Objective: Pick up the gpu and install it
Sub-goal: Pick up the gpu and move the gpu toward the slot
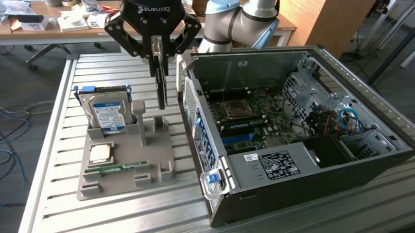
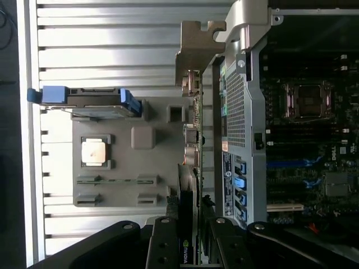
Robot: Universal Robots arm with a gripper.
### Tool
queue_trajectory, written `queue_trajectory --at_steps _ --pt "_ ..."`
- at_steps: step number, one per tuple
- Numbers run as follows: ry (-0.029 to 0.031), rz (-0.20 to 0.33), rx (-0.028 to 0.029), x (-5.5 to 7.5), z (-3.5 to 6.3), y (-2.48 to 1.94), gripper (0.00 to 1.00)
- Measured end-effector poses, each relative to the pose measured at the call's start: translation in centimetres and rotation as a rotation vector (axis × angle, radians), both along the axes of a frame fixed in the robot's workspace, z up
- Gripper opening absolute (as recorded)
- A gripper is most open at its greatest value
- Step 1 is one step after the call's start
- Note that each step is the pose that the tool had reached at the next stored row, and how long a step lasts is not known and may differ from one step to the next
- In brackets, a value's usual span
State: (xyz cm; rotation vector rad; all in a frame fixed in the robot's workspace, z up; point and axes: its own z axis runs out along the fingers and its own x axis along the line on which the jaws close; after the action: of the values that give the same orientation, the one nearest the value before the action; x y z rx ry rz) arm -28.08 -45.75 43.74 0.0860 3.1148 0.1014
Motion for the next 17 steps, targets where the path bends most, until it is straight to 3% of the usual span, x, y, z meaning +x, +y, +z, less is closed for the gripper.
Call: queue_trajectory --at_steps 6,17 --pt "-0.0001 0.000 0.0008 0.09 0.50 0.00 0.26" --pt "0.0000 0.000 0.0007 0.71 0.52 0.00 0.26"
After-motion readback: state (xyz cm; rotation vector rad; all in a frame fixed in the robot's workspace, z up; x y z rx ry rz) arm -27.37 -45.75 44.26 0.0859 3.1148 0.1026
